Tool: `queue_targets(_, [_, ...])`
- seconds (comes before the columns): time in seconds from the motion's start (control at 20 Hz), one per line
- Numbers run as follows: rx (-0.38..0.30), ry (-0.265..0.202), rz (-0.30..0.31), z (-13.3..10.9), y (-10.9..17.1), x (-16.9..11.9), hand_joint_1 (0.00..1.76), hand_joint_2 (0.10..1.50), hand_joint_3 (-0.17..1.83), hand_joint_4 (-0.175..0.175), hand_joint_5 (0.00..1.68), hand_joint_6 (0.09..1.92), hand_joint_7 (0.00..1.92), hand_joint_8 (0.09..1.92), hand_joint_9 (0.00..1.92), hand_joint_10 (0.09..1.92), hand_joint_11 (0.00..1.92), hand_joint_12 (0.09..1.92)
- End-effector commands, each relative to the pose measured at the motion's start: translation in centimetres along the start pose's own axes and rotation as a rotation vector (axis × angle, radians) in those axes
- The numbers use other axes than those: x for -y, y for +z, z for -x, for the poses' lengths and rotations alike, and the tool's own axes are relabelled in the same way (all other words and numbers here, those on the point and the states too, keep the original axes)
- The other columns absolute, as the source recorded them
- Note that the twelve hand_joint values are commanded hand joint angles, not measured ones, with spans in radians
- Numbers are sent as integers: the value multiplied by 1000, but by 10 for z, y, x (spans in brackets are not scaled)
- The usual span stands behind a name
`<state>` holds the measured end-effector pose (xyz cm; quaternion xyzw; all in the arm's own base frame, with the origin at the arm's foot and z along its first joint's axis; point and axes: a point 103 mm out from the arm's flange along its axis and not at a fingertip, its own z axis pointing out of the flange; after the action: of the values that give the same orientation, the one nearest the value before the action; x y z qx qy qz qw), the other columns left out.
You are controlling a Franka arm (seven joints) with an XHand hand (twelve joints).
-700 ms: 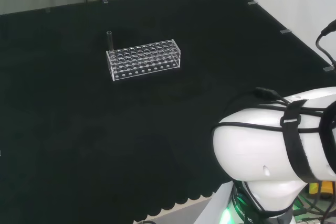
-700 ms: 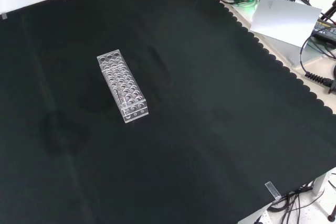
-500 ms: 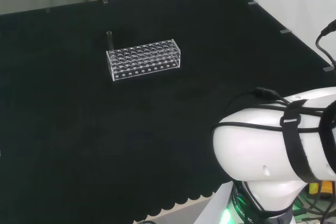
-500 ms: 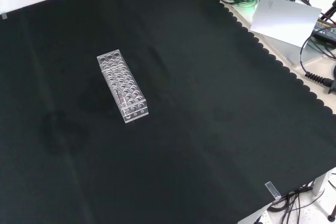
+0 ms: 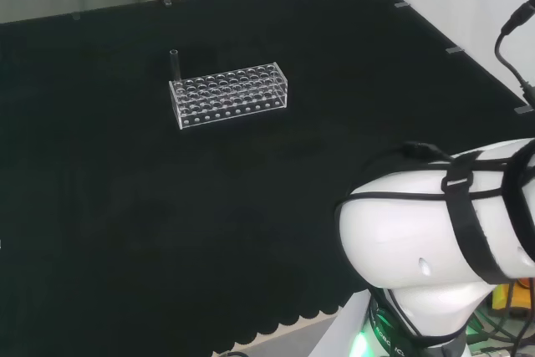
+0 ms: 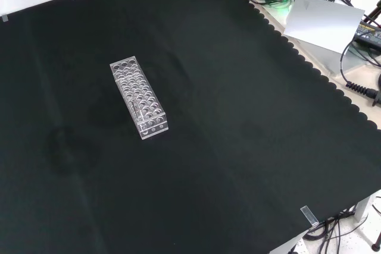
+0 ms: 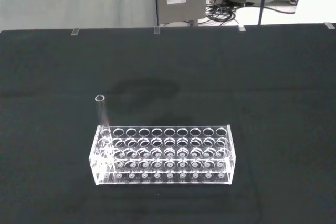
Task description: Pick up the test tube.
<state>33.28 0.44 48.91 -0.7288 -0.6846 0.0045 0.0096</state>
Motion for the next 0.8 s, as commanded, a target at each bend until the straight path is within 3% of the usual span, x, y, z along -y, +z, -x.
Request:
queue_targets(0.05, [11, -94, -59, -21, 19, -39, 548, 1080, -111, -54, 65, 87, 0, 643, 0, 891, 0, 1548])
queue_targets(0.2, [17, -123, -83, -34, 24, -62, 554, 1081, -113, -55, 76, 87, 0, 675, 0, 905, 0, 1556])
queue_targets(0.55, [26, -193, -73, -58, 28, -101, 566, 1085, -120, -59, 105, 87, 0, 770, 0, 945, 0, 1572])
queue_targets(0.8, [28, -216, -98, -71, 44, -134, 581, 1091, -129, -69, 154, 87, 49, 866, 25, 1002, 0, 1607])
